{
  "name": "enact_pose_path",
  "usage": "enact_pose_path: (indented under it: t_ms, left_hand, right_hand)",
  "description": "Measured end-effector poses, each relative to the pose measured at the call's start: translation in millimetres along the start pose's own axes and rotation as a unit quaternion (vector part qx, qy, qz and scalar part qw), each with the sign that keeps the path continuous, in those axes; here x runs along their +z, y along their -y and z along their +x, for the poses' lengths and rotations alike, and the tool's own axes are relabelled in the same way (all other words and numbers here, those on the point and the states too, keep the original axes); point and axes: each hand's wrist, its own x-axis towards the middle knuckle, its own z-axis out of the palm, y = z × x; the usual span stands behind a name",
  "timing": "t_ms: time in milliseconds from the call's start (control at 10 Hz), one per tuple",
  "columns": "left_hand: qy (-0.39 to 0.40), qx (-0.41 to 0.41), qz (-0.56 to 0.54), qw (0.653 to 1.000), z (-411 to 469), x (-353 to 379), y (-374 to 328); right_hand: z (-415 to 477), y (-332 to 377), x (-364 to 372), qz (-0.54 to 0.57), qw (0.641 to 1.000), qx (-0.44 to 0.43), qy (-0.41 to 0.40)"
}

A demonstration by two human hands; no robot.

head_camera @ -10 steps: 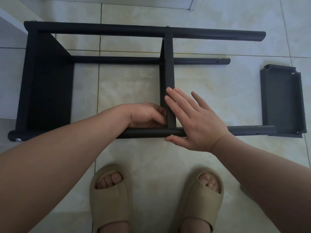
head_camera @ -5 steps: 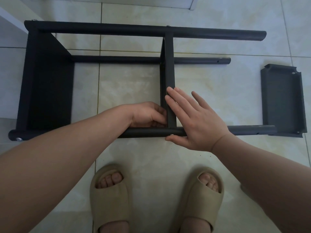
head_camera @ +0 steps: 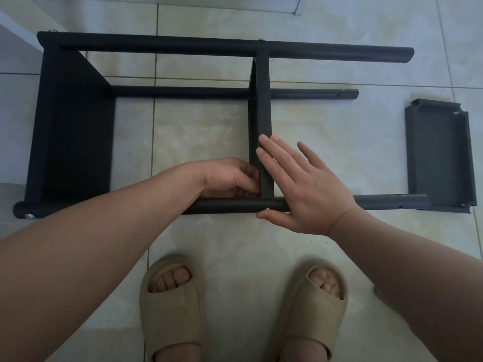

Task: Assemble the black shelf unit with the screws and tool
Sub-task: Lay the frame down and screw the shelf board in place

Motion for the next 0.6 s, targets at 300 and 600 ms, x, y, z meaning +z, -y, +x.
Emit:
enact_pose_path:
  t_ms: [300, 600]
  left_hand:
    - [0.013, -0.022, 0.026, 0.999, 3.7, -0.7, 2.6]
    - [0.033, -0.002, 0.006, 0.999, 3.7, -4.5, 5.6]
  right_hand:
    - [-0.3, -0.3, 0.6, 0.001, 1.0, 0.0, -0.002]
    - [-0.3, 0.1, 0.4, 0.004, 1.0, -0.001, -0.003]
